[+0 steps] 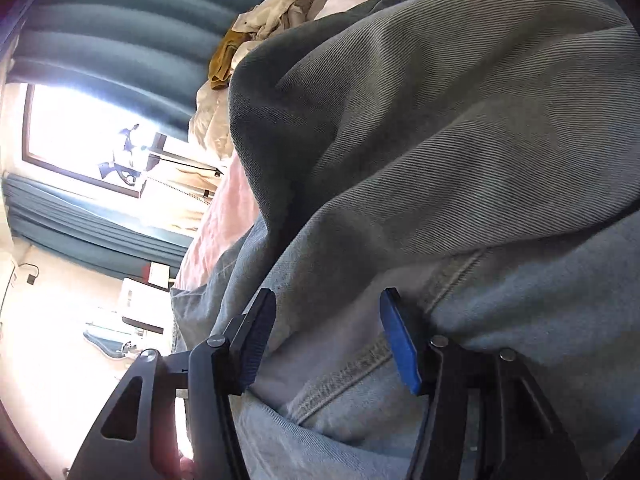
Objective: Fold clothes
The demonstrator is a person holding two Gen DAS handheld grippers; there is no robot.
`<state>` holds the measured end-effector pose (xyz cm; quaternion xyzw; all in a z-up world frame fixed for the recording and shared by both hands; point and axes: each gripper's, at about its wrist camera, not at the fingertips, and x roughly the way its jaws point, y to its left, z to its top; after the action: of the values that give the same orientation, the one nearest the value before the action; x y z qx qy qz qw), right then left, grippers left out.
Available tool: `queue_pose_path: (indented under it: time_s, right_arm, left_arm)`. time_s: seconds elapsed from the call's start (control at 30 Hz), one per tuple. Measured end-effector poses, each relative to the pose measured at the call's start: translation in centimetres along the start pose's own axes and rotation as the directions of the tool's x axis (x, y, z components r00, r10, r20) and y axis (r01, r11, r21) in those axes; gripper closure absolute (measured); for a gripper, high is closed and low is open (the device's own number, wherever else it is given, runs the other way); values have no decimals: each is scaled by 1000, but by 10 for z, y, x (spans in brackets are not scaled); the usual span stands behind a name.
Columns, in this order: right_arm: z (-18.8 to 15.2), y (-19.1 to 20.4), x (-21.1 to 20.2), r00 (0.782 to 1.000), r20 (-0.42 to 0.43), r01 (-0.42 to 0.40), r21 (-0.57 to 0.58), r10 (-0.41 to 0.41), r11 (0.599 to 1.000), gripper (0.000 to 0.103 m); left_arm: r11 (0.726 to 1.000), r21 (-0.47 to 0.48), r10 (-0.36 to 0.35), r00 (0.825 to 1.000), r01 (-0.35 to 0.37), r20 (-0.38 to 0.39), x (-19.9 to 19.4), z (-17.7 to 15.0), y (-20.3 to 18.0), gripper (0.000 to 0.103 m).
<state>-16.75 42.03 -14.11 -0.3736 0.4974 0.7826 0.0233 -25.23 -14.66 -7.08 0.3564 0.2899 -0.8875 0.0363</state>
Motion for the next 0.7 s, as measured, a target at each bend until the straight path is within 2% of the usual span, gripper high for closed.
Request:
queue_pose_path:
  time_s: [0.2,0.27,0.3,0.33,0.4,0.53,0.6,0.67,0.7]
  right_arm:
    - [25,-11,16,999,-7,-48,108,49,993,48]
    - [29,-10,10,998,16,-57,109,55,992,64]
    - [29,-6,5,999,32,-38,81,36,996,81]
    - [29,-2,-1,998,49,-27,58,24,998,89]
    - [27,9,-17,996,85,-43,30,40,999,96]
    - [18,40,-60,984,162,-59,-77,71,995,98]
    - [9,52,-75,981,180,-38,-157,66,987,98]
    - [-1,53,-70,987,160,44,-208,-11,977,98]
    - [-3,48,-57,991,116,80,-178,-60,981,98]
  left_arm:
    - [996,-69,-49,999,49,0,-6,4,9,101]
    - [995,-82,-55,999,54,-2,-6,4,11,101]
    - [995,-86,-56,998,56,-3,-6,3,12,101]
    - [994,-90,-58,998,57,-4,-6,3,12,101]
    - [993,-101,-67,998,66,-5,-10,2,14,101]
    - [983,-167,-79,997,77,-6,-21,2,22,101]
    - [984,-169,-53,998,50,-17,-20,0,25,101]
    - [990,-142,-6,999,1,-38,-13,-8,27,101]
    - [992,-127,17,999,-24,-49,-9,-12,28,101]
